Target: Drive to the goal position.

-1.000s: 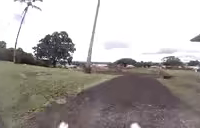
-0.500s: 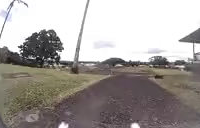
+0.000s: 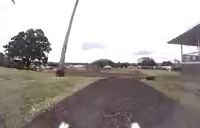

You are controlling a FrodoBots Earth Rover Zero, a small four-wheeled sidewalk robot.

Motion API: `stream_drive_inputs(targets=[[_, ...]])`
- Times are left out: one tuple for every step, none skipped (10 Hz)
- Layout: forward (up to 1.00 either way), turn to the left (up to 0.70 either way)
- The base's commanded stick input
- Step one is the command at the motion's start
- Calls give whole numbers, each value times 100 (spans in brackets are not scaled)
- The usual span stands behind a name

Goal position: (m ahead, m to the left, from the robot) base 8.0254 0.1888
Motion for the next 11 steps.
stream_drive_inputs(targets=[[85,0],[85,0],[85,0],[85,0],[85,0],[85,0],[85,0],[85,0],[85,-4],[85,-17],[85,-27]])
